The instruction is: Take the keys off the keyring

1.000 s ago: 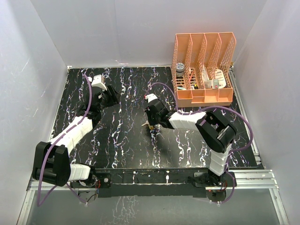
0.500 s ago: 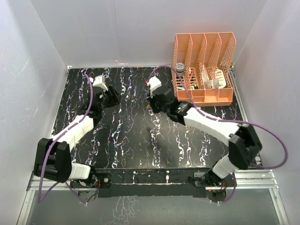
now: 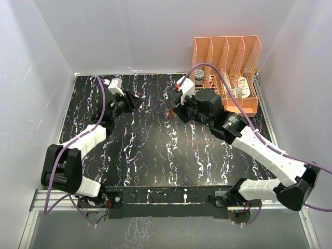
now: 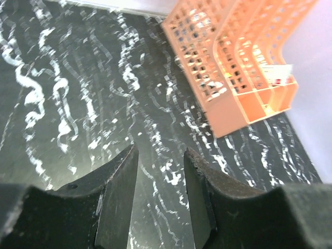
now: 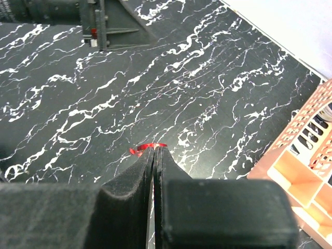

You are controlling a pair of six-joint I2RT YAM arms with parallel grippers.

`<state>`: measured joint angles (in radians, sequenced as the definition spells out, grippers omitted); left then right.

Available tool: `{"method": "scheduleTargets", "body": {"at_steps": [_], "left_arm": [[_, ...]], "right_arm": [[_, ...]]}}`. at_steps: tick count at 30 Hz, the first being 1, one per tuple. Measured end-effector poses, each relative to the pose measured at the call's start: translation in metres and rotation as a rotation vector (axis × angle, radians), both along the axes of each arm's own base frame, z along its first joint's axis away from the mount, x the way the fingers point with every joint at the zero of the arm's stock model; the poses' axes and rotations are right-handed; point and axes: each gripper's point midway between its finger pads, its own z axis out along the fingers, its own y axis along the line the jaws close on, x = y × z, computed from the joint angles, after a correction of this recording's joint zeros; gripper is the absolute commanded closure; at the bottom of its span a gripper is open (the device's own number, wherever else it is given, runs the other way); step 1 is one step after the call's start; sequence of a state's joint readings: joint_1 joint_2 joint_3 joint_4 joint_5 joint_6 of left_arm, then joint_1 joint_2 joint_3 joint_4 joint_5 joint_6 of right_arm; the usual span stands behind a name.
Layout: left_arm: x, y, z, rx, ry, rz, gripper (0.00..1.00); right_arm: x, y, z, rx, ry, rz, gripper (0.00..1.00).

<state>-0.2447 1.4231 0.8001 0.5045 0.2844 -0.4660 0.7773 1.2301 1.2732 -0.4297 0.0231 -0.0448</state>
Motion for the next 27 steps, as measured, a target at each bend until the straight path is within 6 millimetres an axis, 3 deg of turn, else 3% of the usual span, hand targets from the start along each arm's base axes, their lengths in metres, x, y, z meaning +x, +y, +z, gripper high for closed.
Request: {"method": "scheduleTargets", "body": {"at_steps": [7, 12, 27], "left_arm": [[-0.008, -0.031, 0.050, -0.120, -0.183, -0.190, 0.51], [-0.028, -0.051, 0.082, -0.197, -0.281, -0.350, 0.41], [-0.102, -0.091, 0.097, -0.276, -0.376, -0.854, 0.34]], "right_arm": [[-0.016, 0.006, 0.004, 0.008, 0.003, 0.100, 1.00], [-0.020, 0.009, 0.002, 0.006, 0.009, 0.130, 1.00], [-0.022, 0.009, -0.002, 0.001, 0.018, 0.135, 1.00]]}}
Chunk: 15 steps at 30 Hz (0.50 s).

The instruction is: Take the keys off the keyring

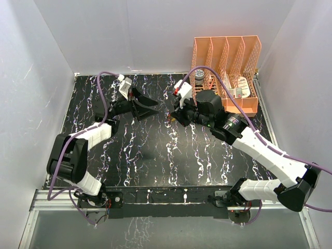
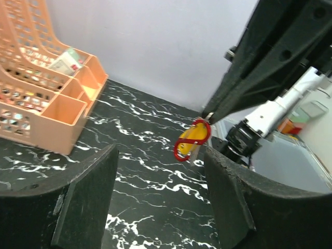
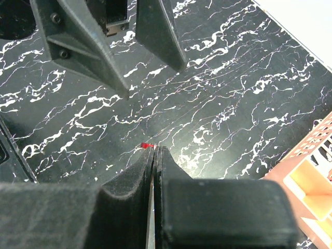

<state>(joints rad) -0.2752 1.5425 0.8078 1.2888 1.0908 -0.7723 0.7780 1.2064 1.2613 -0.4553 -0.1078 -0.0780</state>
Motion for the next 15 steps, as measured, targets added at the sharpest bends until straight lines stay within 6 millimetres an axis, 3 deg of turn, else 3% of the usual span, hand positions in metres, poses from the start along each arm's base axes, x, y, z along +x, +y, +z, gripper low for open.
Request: {"method": "scheduleTargets", "body": {"at_steps": [5, 11, 15], "left_arm": [[-0.015, -0.010, -0.008, -0.017, 0.029, -0.112, 0.32], [-0.017, -0.026, -0.037, 0.005, 0.189, -0.216, 0.22], [-0.025, -0.031, -0.035, 0.010, 0.162, -0.245, 0.24]], "right_arm": [[0.001, 0.000, 0.000, 0.001, -0.001, -0.003, 1.00], [0.000, 0.000, 0.001, 0.003, -0.002, -0.004, 1.00], [-0.001, -0.001, 0.003, 0.010, -0.002, -0.003, 1.00]]}}
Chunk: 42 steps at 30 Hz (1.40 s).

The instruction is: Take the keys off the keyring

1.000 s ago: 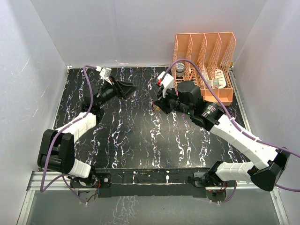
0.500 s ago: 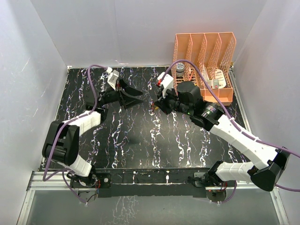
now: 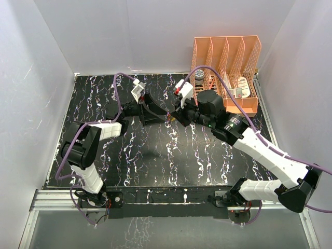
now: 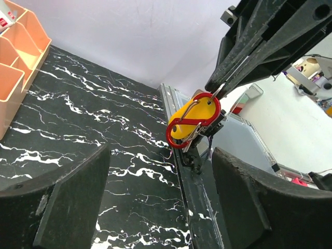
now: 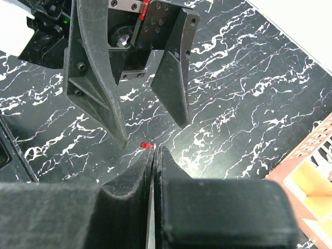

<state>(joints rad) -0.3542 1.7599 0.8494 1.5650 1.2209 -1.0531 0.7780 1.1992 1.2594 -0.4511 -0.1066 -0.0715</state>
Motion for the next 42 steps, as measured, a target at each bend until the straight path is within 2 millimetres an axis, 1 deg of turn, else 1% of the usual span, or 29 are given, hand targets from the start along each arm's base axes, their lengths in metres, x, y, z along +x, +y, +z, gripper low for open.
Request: {"method": "scheduleTargets", "body": {"at_steps": [7, 14, 21, 23, 25, 28, 29, 30, 32, 35, 42], "left_arm": [[-0.009, -0.005, 0.008, -0.012, -0.063, -0.019, 0.30], [-0.017, -0.008, 0.017, -0.027, -0.124, -0.030, 0.32], [-0.022, -0.013, 0.021, -0.034, -0.144, -0.045, 0.37], [-0.024, -0.014, 0.023, -0.037, -0.151, -0.049, 0.41], [-0.026, -0.014, 0.025, -0.040, -0.158, -0.053, 0.49], [-0.030, -0.015, 0.028, -0.045, -0.171, -0.060, 0.75], [-0.030, -0.015, 0.029, -0.046, -0.171, -0.060, 0.81], [-0.031, -0.015, 0.029, -0.046, -0.173, -0.063, 0.85], [-0.033, -0.015, 0.029, -0.044, -0.183, -0.071, 0.87], [-0.034, -0.014, 0.032, -0.047, -0.195, -0.073, 0.86], [-0.038, -0.015, 0.036, -0.054, -0.216, -0.075, 0.88]], "right_arm": [[-0.006, 0.001, 0.005, 0.034, 0.003, 0.015, 1.00], [-0.012, 0.006, 0.011, 0.077, 0.013, 0.044, 1.00], [-0.018, 0.009, 0.012, 0.110, 0.022, 0.066, 1.00], [-0.018, 0.010, 0.014, 0.120, 0.019, 0.069, 1.00], [-0.018, 0.010, 0.015, 0.128, 0.015, 0.069, 1.00], [-0.018, 0.010, 0.013, 0.128, 0.019, 0.066, 1.00], [-0.018, 0.010, 0.013, 0.129, 0.018, 0.066, 1.00], [-0.016, 0.010, 0.015, 0.134, 0.010, 0.058, 1.00], [-0.013, 0.007, 0.019, 0.141, -0.004, 0.042, 1.00], [-0.012, 0.004, 0.022, 0.151, -0.012, 0.022, 1.00], [-0.014, -0.001, 0.025, 0.168, -0.022, 0.004, 1.00]]}}
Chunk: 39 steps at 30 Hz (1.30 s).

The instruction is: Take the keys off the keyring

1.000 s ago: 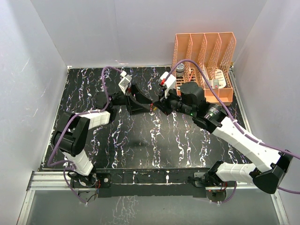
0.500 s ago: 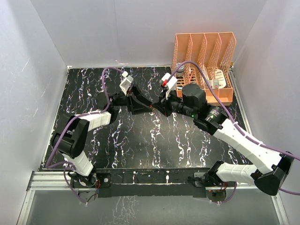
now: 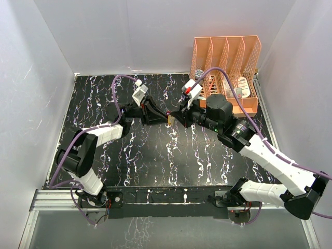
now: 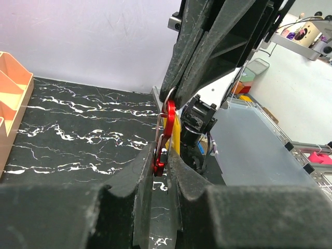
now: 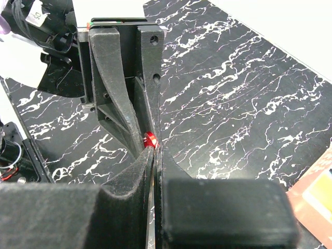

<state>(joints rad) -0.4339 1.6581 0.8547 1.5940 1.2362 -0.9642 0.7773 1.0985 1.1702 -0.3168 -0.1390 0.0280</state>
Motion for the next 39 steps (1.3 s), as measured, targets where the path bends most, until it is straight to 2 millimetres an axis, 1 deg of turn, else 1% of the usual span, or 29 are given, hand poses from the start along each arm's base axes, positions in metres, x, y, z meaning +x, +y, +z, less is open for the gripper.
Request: {"method": "scheduleTargets", "body": {"at_steps": [4, 7, 10, 13, 15, 17, 19, 20, 21, 24, 28, 32, 36, 39], "left_arm": [[0.000, 0.000, 0.002, -0.008, -0.034, 0.008, 0.90], [0.000, 0.002, 0.006, -0.001, -0.075, 0.043, 0.93], [0.004, 0.003, 0.016, 0.018, -0.136, 0.131, 0.98], [0.009, 0.008, 0.026, 0.043, -0.224, 0.242, 1.00], [0.010, 0.011, 0.029, 0.065, -0.268, 0.292, 1.00], [0.013, 0.013, 0.028, 0.091, -0.292, 0.326, 1.00], [0.022, 0.015, 0.023, 0.123, -0.295, 0.372, 1.00], [0.028, 0.018, 0.020, 0.140, -0.292, 0.396, 1.00], [0.033, 0.020, 0.017, 0.159, -0.289, 0.416, 1.00], [0.044, 0.025, 0.011, 0.209, -0.290, 0.464, 1.00], [0.051, 0.029, 0.007, 0.270, -0.302, 0.491, 1.00], [0.053, 0.032, 0.009, 0.319, -0.323, 0.492, 1.00], [0.053, 0.036, 0.019, 0.374, -0.358, 0.484, 1.00], [0.054, 0.040, 0.031, 0.424, -0.395, 0.474, 1.00]], "right_arm": [[0.002, -0.002, 0.001, 0.000, -0.004, -0.014, 1.00], [0.001, -0.004, 0.004, 0.007, -0.013, -0.021, 1.00], [0.000, -0.007, 0.010, 0.018, -0.027, -0.033, 1.00], [-0.002, -0.010, 0.014, 0.026, -0.037, -0.040, 0.99], [-0.002, -0.010, 0.016, 0.030, -0.038, -0.044, 0.96], [-0.001, -0.011, 0.015, 0.028, -0.038, -0.050, 0.87], [-0.001, -0.013, 0.011, 0.016, -0.028, -0.060, 0.81], [-0.001, -0.015, 0.007, 0.004, -0.019, -0.065, 0.73], [-0.001, -0.016, 0.005, 0.000, -0.015, -0.069, 0.68], [0.000, -0.018, -0.002, -0.014, -0.004, -0.080, 0.60], [0.000, -0.020, -0.010, -0.034, 0.011, -0.087, 0.58], [0.000, -0.021, -0.022, -0.048, 0.030, -0.095, 0.59], [0.005, -0.022, -0.035, -0.048, 0.044, -0.124, 0.59], [0.010, -0.024, -0.043, -0.041, 0.039, -0.156, 0.61]]}}
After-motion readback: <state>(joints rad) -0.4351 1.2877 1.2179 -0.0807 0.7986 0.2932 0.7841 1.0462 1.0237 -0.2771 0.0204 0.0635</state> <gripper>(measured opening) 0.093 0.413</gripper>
